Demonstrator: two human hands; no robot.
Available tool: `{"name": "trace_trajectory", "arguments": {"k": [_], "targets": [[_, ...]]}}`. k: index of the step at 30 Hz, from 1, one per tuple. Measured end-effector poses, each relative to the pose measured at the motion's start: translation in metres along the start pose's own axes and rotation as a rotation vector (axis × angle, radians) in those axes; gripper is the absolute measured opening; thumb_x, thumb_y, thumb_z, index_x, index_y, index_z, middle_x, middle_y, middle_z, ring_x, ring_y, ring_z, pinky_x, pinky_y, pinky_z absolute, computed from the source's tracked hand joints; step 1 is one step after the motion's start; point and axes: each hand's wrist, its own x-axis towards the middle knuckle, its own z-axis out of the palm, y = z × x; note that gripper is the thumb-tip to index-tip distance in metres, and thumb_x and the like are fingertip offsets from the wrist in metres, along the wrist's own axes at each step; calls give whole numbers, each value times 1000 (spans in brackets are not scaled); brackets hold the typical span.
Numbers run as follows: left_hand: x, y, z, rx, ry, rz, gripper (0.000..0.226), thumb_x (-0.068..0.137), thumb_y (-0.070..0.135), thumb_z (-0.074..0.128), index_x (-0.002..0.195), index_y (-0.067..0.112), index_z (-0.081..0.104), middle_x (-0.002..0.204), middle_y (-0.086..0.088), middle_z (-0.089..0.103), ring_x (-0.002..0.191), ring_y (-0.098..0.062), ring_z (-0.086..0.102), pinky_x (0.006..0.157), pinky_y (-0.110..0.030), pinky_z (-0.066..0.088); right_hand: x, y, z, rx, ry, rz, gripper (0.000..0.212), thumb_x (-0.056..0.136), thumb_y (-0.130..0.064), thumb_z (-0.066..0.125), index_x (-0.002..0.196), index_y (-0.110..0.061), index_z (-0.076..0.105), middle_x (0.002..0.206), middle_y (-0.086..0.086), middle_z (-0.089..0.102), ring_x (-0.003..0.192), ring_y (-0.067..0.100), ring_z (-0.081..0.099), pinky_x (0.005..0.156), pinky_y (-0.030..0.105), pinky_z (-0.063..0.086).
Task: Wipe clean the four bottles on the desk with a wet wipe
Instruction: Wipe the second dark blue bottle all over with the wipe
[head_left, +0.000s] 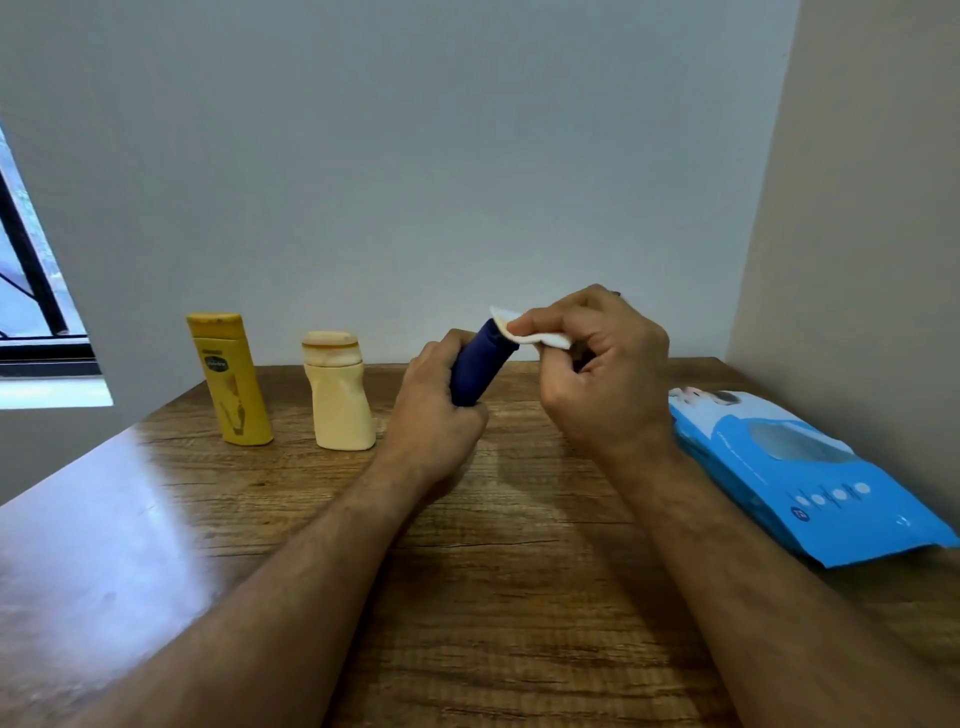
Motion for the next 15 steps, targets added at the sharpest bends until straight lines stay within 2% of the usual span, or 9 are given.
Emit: {"name": "trace_trajectory", "arguments": {"k": [3,5,8,11,13,15], "targets": [[1,-2,-1,51,-1,48,58,71,-4,66,113,34,51,95,3,53,91,-22,51,78,-39,49,1,4,2,14,-95,4,34,81,5,65,101,-20,76,88,-2,64,65,5,53,58,8,38],[1,-2,-1,60,1,48,59,71,-5,67,111,36,50,94,5,52,90,-21,50,77,-36,47,2,8,4,-29,-100,40,33,83,1,67,106,-21,75,88,-4,64,70,3,54,62,7,40],[1,0,1,19,5,24,58,71,-5,65,105,39,48,90,7,51,87,-21,50,75,-35,45,2,8,3,-61,-9,74,31,81,3,66,102,-17,76,87,-6,64,74,2,57,62,4,40],[0,1,2,18,11,13,56,71,-3,66,106,38,49,92,5,53,89,-22,52,78,-44,52,0,-1,-2,-8,66,7,28,76,6,63,92,-13,78,84,-4,64,69,3,57,58,5,39],[0,-1,1,23,10,32,55,71,-2,65,111,34,51,97,3,55,93,-23,53,82,-48,52,-1,-4,-2,13,10,-58,30,75,4,61,92,-13,78,83,-3,63,68,4,55,57,5,38],[0,-2,-1,52,0,65,55,72,-3,66,112,32,52,100,4,54,96,-22,52,83,-44,51,-1,-2,1,0,-72,-52,33,77,3,61,97,-16,77,85,-3,62,69,3,54,58,6,38]]}}
